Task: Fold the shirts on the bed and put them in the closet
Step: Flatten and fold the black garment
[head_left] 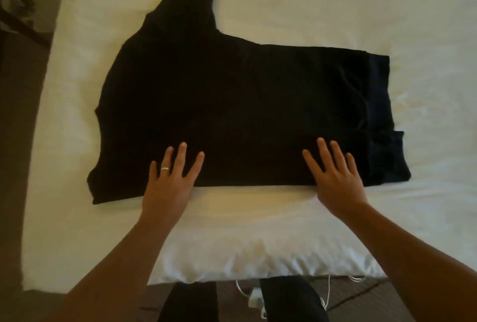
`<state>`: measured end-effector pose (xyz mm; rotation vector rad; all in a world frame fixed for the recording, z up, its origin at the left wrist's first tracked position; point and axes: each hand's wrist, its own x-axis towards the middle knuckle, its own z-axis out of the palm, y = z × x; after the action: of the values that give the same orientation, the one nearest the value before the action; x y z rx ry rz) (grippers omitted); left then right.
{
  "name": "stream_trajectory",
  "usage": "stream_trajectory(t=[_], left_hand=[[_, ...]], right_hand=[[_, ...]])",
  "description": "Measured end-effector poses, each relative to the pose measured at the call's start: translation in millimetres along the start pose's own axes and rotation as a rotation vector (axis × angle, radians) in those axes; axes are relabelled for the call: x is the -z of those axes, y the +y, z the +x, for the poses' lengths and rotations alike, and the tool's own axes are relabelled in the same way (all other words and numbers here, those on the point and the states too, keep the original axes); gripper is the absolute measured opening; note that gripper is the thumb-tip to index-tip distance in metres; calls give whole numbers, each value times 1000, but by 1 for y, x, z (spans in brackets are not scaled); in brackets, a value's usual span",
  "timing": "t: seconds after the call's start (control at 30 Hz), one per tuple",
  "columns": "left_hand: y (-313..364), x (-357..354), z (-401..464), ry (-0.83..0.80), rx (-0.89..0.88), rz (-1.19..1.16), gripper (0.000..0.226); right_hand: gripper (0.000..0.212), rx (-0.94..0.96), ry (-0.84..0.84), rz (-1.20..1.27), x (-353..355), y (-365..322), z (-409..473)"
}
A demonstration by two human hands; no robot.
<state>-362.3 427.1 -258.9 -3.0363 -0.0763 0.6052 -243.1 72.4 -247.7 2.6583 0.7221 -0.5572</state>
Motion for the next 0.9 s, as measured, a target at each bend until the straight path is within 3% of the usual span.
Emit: stream_trajectory(t=[0.1, 0.33, 0.5, 0.63, 0.8, 0.9], left_hand=[[-3, 6, 3, -20, -40, 31, 110], [-3, 21, -24, 30, -78, 79, 108], [8, 13, -38, -119, -66, 11, 117], [14, 22, -23, -180, 18, -77, 80], [28, 62, 30, 62, 64, -159, 29], [31, 82, 74, 77, 161, -319, 21]], right_hand=[[107, -123, -92, 19, -9, 36, -10], [91, -55, -133, 53, -6, 61, -31], [87, -5, -318, 143, -3, 61, -43], [73, -1, -359, 241, 16, 67, -22], [24, -168, -135, 532, 53, 87, 32], [20, -301, 8, 653, 55, 102, 67]])
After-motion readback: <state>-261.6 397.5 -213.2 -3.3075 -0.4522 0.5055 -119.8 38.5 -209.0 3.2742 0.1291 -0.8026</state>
